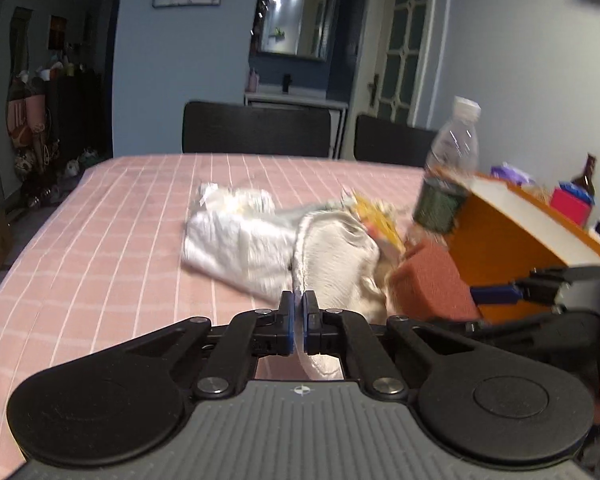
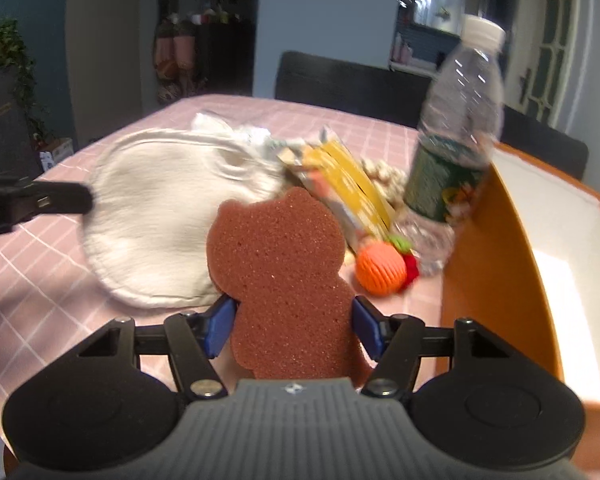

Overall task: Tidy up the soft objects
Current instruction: 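Grasp the brown bear sponge with the right gripper while the left gripper grasps the white bib, then lift the bear sponge with the right gripper while the left gripper regrasps the bib edge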

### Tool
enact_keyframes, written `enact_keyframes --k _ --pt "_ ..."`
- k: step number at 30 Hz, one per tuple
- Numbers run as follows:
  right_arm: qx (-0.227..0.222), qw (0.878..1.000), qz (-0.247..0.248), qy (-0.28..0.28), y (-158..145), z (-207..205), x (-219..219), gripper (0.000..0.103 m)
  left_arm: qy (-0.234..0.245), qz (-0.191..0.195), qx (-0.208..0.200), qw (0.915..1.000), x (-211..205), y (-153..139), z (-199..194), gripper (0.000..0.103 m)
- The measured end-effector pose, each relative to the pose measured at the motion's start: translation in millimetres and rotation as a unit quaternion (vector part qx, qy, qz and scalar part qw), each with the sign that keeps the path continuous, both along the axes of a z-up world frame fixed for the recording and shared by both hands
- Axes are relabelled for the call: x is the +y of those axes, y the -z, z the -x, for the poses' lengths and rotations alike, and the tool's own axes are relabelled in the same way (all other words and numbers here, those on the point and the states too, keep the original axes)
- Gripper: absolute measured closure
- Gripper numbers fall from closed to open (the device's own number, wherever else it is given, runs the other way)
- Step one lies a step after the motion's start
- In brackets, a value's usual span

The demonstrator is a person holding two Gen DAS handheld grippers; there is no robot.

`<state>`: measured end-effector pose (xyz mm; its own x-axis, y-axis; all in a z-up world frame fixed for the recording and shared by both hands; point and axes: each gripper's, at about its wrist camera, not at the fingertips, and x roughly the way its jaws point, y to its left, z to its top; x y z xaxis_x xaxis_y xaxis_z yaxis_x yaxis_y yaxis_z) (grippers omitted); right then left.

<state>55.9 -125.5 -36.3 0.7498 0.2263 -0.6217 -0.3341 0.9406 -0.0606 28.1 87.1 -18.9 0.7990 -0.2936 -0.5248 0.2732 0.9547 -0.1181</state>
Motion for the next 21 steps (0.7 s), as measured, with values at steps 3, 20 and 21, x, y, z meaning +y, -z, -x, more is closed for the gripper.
enact_keyframes --k 3,20,21 --pt "0.015 1.000 0.002 0.018 3 7 -6 0.039 0.014 -0.008 0.041 0.9990 -2 5 5 0.098" --pt "0.045 0.999 -0.022 0.007 15 6 -14 0.013 0.017 -0.075 0.100 0.9920 -8 49 -51 0.012" --pt "0.046 0.999 -0.019 0.006 17 4 -12 0.012 0.017 -0.070 0.105 0.9919 -8 53 -57 0.012"
